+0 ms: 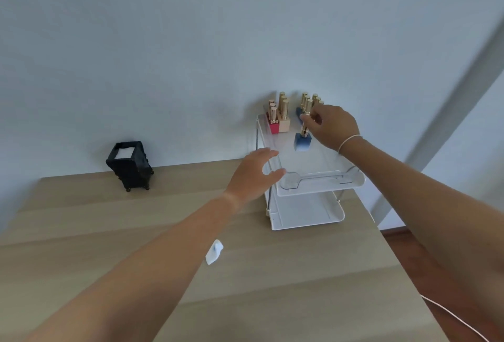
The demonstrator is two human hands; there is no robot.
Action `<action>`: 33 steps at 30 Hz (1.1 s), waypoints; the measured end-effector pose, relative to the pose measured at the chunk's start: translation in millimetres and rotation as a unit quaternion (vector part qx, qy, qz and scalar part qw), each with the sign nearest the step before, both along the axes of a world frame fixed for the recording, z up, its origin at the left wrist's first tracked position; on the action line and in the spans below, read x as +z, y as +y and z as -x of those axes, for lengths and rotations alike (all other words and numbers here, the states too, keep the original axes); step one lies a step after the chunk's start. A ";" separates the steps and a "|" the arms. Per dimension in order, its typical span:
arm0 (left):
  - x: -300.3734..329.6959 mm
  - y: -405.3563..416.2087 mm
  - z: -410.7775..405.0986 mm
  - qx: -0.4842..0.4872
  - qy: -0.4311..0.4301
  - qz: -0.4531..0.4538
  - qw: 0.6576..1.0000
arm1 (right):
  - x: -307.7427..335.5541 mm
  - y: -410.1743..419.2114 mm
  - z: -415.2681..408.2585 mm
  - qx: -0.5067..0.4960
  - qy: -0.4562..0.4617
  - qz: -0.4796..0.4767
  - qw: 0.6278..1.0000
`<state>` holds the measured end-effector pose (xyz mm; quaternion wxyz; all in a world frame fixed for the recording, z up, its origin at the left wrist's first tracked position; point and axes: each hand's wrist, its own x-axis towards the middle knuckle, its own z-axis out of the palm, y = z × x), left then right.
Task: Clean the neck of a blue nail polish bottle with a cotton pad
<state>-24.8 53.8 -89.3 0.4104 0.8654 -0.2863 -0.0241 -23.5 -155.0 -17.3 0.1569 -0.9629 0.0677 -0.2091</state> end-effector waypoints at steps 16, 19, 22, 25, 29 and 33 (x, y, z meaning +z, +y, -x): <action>0.6 -12.6 -0.7 0.008 -0.031 -0.056 0.998 | -26.1 -12.0 -32.3 -0.017 0.047 0.055 0.997; 0.8 -12.4 -0.3 0.007 -0.033 -0.060 0.998 | -29.3 -11.3 -33.9 -0.025 0.045 0.055 0.997; 1.3 -12.2 0.1 0.007 -0.032 -0.061 0.998 | -30.0 -10.0 -33.7 -0.031 0.044 0.050 0.997; 1.4 -12.3 0.4 0.006 -0.034 -0.059 0.998 | -31.8 -10.1 -33.4 -0.037 0.042 0.049 0.997; 1.7 -12.4 0.3 0.005 -0.027 -0.064 0.998 | -32.2 -9.9 -31.2 -0.045 0.028 0.040 0.998; -0.3 -9.3 2.9 0.002 -0.035 -0.054 0.998 | -25.9 -8.1 -22.3 -0.046 -0.015 0.008 0.999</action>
